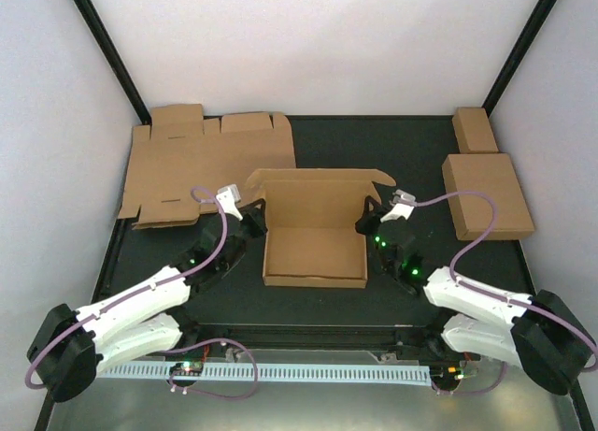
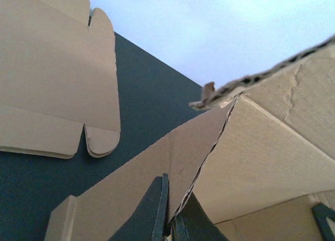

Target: Fold the paper box

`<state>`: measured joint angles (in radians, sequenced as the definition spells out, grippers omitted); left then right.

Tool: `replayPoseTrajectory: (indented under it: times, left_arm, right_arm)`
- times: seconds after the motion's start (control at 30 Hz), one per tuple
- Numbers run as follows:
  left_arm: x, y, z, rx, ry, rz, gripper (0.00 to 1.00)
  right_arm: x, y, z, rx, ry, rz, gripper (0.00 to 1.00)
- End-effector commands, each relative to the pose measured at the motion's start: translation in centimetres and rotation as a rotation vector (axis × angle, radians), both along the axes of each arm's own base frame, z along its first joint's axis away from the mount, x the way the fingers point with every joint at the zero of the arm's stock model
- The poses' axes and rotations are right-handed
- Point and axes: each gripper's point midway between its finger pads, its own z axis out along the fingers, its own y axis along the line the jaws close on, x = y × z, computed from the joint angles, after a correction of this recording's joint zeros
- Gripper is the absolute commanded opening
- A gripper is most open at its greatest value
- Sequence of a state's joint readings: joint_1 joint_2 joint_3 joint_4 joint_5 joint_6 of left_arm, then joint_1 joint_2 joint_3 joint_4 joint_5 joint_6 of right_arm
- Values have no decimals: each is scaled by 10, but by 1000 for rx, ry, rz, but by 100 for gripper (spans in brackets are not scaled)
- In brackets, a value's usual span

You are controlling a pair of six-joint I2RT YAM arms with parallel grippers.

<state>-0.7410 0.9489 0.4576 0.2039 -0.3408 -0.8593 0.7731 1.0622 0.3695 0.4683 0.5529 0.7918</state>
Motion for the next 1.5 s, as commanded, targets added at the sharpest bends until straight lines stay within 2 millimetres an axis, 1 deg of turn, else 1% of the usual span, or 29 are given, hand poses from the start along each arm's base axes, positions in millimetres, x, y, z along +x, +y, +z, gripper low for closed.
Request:
replayPoseTrajectory:
  times: [0.0, 0.13, 0.23, 0.27, 0.33, 0.53, 0.7, 0.9, 1.03, 1.13, 1.47]
  left_arm:
    - [-13, -9, -45, -18, 199, -29, 2]
    - [-7, -14, -31, -51, 177, -25, 2]
    - [-2, -17, -21, -43, 149, -25, 2]
    - [0, -17, -19, -38, 144, -23, 2]
    - [1, -18, -21, -28, 146, -21, 2]
    - [-3, -23, -36, -79, 194, -32, 2]
    - [-8, -21, -47, -85, 212, -35, 2]
    - [-8, -17, -49, -35, 206, -31, 2]
    - [-7, -18, -53, -24, 209, -31, 2]
    - [-4, -21, -53, -13, 203, -37, 2]
    - [8, -20, -46, 40, 173, -22, 2]
  right_arm:
    - [-8, -4, -46, -111, 152, -23, 2]
    - [-2, 2, -33, -107, 126, -30, 2]
    - [4, 5, -20, -114, 93, -39, 2]
    - [7, 7, -16, -119, 82, -43, 2]
    - [9, 8, -14, -125, 77, -49, 2]
    - [8, 7, -23, -116, 86, -50, 2]
    - [5, 8, -30, -121, 94, -37, 2]
    - [4, 2, -34, -167, 93, -51, 1]
    - [6, 3, -34, -169, 87, -53, 2]
    - [8, 3, -33, -174, 79, -62, 2]
    - [20, 11, -25, -223, 63, -67, 2]
